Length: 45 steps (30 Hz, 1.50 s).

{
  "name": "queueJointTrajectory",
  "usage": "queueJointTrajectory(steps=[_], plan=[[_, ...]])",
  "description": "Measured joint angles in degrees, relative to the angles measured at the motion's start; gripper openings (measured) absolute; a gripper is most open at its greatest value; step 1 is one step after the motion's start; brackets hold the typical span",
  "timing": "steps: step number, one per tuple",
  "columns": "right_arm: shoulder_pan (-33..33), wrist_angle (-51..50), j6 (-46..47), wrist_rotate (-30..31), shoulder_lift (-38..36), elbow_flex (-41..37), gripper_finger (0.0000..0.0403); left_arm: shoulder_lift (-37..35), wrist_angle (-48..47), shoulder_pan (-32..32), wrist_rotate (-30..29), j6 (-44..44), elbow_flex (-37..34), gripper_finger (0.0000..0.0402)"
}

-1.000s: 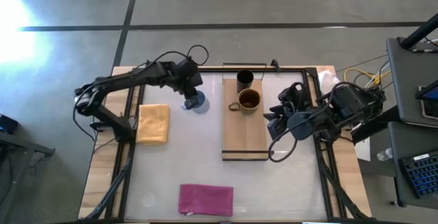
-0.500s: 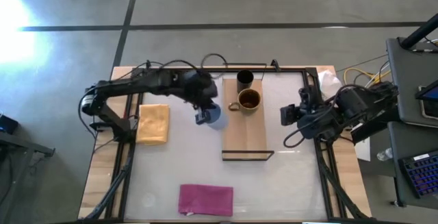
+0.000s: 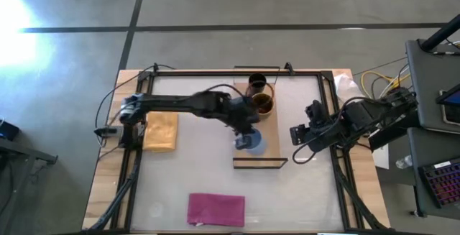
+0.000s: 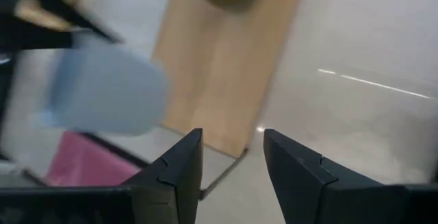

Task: Stack small to large cups/mugs on shelf
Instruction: Put the blue mug on the shelf

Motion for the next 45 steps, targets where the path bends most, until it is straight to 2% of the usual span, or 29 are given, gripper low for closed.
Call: queueJointTrajectory(steps=[6, 12, 17, 28, 31, 45], plan=[[0.6, 6.1, -4.9, -0.3, -0.4, 0.8, 0.0148, 9.2, -3.8, 0.0, -0.4, 0.1, 7.1, 0.0], [0.8, 6.4, -5.0, -4.4, 0.5, 0.0, 0.0148, 14.0, -5.6, 0.0, -5.1, 0.0, 10.2, 0.0], [0.9, 8.0, -5.7, -6.2, 2.4, -1.4, 0.0135, 13.4, -5.1, 0.3, -10.7, -0.1, 10.5, 0.0], [0.9, 11.4, -5.3, -5.6, 3.1, -5.1, 0.0043, 13.3, -5.1, 0.8, -10.3, -0.4, 10.0, 0.0], [0.9, 11.9, -5.3, -4.7, 3.1, -5.3, 0.0026, 13.3, -5.0, 0.8, -8.5, -0.4, 9.9, 0.0], [0.9, 12.0, -6.3, -4.1, 3.1, -5.3, 0.0018, 13.4, -3.4, 0.6, -8.3, -0.5, 8.1, 0.0003]])
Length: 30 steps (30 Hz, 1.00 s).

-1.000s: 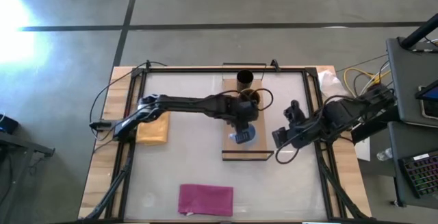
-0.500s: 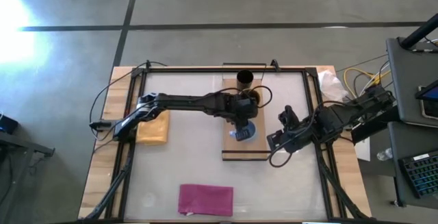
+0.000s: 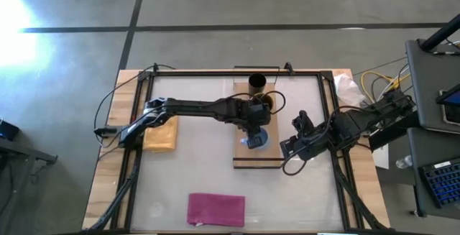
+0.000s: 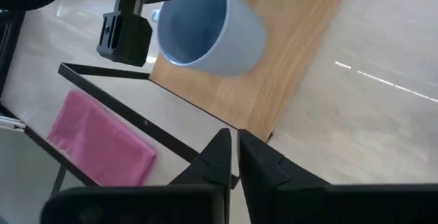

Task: Stack small to large cups/mugs on shelf
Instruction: Put the blue mug on the shelf

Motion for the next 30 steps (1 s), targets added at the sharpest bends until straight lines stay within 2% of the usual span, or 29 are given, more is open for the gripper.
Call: queueJointTrajectory(steps=[12, 23, 30], plan=[[0.0, -0.1, -2.1, 0.0, 0.0, 0.0, 0.0018, 0.0, 1.0, -0.3, 1.8, -0.2, 0.5, 0.008], [0.0, -0.4, -2.7, 0.0, 0.0, 0.0, 0.0018, 0.0, 0.6, -0.3, 1.0, -0.2, 3.7, 0.0086], [0.0, -0.6, -4.4, -0.1, -1.0, 0.0, 0.0018, -4.1, -8.9, -1.6, 1.0, -3.6, 5.4, 0.0086]])
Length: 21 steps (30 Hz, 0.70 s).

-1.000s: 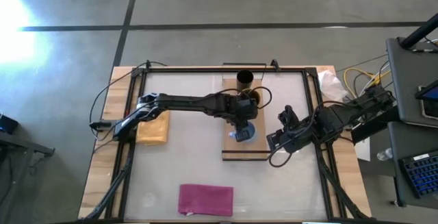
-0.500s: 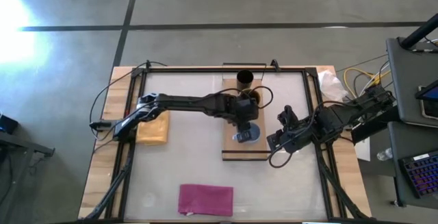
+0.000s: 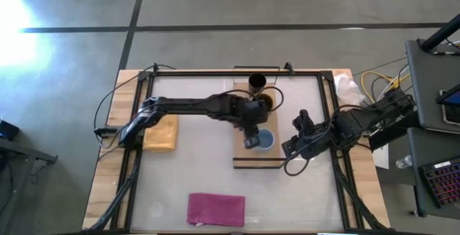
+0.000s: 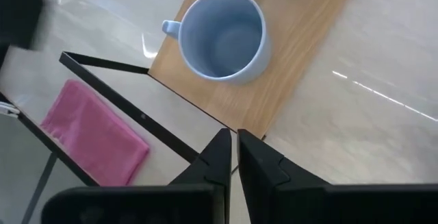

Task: Stack small to large cups/mugs on shelf
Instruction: Put the blue mug on the shelf

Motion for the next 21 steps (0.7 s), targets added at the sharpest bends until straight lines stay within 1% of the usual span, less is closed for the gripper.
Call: queueJointTrajectory(steps=[4, 6, 9, 12, 14, 16, 21], plan=[[-0.1, -0.3, -0.1, 0.2, -0.7, 0.0, 0.0018, -3.4, -2.0, -2.0, -0.2, -0.9, -3.3, 0.0086], [-0.1, -0.8, -0.2, 1.1, -1.0, 0.0, 0.0018, -4.2, -0.7, -2.9, -0.4, -1.0, -5.5, 0.0086], [-0.1, -1.0, -0.2, 1.7, -1.3, 0.0, 0.0018, -4.4, -0.4, -3.6, -1.9, -2.0, -8.8, 0.0086], [-0.1, -1.1, 0.0, 1.7, -1.4, 0.0, 0.0018, -4.4, -0.2, -3.6, -1.5, -3.8, -11.9, 0.0086], [-0.1, -1.1, 0.0, 1.7, -1.4, 0.0, 0.0018, -4.4, 1.9, -3.7, -1.5, -3.7, -13.9, 0.0086], [-0.1, -1.1, 0.0, 1.7, -1.4, 0.0, 0.0018, -4.4, 3.6, -3.8, -0.3, -3.8, -15.1, 0.0086], [-0.1, -1.2, 0.4, 1.7, -1.4, 0.0, 0.0018, -4.5, 7.4, -4.0, 4.6, -3.8, -15.3, 0.0086]])
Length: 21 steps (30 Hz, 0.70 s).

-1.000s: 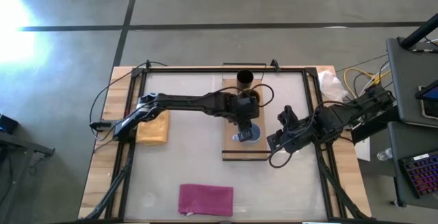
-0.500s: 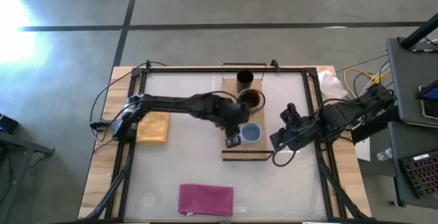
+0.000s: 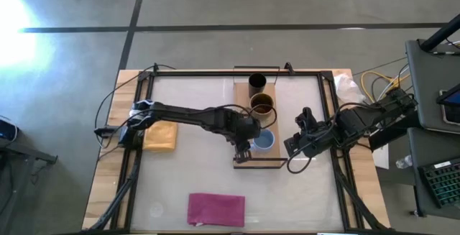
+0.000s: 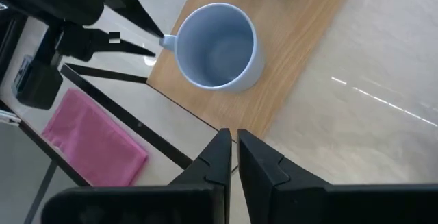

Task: Stack small to large cups/mugs on shelf
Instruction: Put the blue mug on the shelf

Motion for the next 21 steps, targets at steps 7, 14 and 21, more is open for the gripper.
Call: queueJointTrajectory(steps=[7, 14, 21], plan=[[0.0, 0.0, 0.0, 0.0, 0.0, 0.0, 0.0018, 0.0, 0.6, -0.2, 0.3, -0.1, 0.1, 0.0086], [0.0, -0.1, 0.0, 0.7, 0.0, 0.0, 0.0018, 0.0, 3.7, -0.2, 0.8, -0.8, -2.4, 0.0086], [0.0, -0.2, 0.0, 1.3, 0.0, 0.0, 0.0018, 0.0, 5.7, -0.2, 1.5, -1.6, -4.0, 0.0086]])
